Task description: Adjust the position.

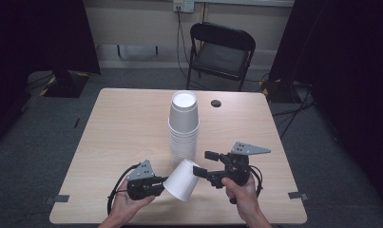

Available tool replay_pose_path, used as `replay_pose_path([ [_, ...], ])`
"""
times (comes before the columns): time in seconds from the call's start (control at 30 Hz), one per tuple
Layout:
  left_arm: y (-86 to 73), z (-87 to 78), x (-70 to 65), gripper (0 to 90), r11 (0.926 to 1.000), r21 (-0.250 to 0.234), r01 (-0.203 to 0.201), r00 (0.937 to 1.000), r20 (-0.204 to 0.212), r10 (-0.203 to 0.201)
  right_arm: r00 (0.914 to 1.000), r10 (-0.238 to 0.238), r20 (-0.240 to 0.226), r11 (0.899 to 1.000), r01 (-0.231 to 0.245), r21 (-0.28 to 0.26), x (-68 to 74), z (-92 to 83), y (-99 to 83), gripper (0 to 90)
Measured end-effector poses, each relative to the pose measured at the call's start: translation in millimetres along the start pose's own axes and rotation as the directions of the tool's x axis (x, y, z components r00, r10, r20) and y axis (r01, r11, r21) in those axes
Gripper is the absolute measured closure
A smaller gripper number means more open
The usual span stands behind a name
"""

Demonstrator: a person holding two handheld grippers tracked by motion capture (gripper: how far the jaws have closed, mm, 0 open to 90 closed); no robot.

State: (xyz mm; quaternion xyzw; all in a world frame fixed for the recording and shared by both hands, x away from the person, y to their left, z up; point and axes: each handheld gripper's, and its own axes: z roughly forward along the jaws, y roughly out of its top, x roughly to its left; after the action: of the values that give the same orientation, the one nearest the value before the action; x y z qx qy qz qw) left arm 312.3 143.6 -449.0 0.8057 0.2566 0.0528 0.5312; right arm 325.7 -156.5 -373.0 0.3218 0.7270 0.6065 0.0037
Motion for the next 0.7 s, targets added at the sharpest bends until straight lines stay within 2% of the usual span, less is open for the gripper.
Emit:
replay_pose_path([
  [0.13, -0.4, -1.8, 2.5, 82.4, 0.9994, 0.027, 0.021, 0.9996, -0.022, -0.021, 0.9985, -0.050, -0.022, 0.998, 0.051, 0.030, 3.3, -0.4, 3.6, 21.5],
  [0.23, -1.3, -1.8, 3.0, 82.4, 0.9986, 0.045, 0.026, 0.9994, -0.023, -0.025, 0.9927, -0.107, -0.056, 0.992, 0.111, 0.066, 5.9, 2.7, 4.8, 25.1],
  [0.3, -1.4, -0.5, 3.0, 82.4, 0.9979, 0.057, 0.032, 0.9994, -0.018, -0.031, 0.9862, -0.144, -0.081, 0.983, 0.152, 0.100, 8.4, 7.5, 5.4, 28.0],
  [0.37, -1.6, 1.0, 2.7, 82.3, 0.9971, 0.068, 0.034, 0.9994, -0.012, -0.034, 0.9760, -0.199, -0.088, 0.967, 0.210, 0.141, 12.6, 16.9, 5.9, 27.8],
  [0.43, -2.1, 2.6, 3.0, 82.3, 0.9958, 0.083, 0.038, 0.9993, -0.003, -0.038, 0.9735, -0.207, -0.097, 0.964, 0.220, 0.151, 13.9, 19.1, 6.0, 28.7],
  [0.47, -2.2, 3.0, 3.0, 82.3, 0.9953, 0.086, 0.044, 0.9990, -0.002, -0.044, 0.9673, -0.230, -0.107, 0.954, 0.246, 0.170, 16.6, 24.1, 6.0, 29.4],
  [0.53, -2.4, 3.1, 3.3, 82.2, 0.9942, 0.098, 0.044, 0.9990, -0.015, -0.043, 0.9611, -0.253, -0.111, 0.943, 0.270, 0.195, 19.4, 29.7, 5.6, 29.5],
  [0.63, -3.2, 2.8, 4.3, 82.2, 0.9919, 0.112, 0.060, 0.9981, -0.024, -0.057, 0.9559, -0.273, -0.109, 0.931, 0.291, 0.221, 20.0, 35.3, 5.5, 30.2],
  [0.7, -3.6, 3.1, 5.4, 82.3, 0.9893, 0.129, 0.068, 0.9975, -0.030, -0.064, 0.9513, -0.292, -0.099, 0.926, 0.307, 0.221, 18.7, 35.7, 5.8, 34.5],
])
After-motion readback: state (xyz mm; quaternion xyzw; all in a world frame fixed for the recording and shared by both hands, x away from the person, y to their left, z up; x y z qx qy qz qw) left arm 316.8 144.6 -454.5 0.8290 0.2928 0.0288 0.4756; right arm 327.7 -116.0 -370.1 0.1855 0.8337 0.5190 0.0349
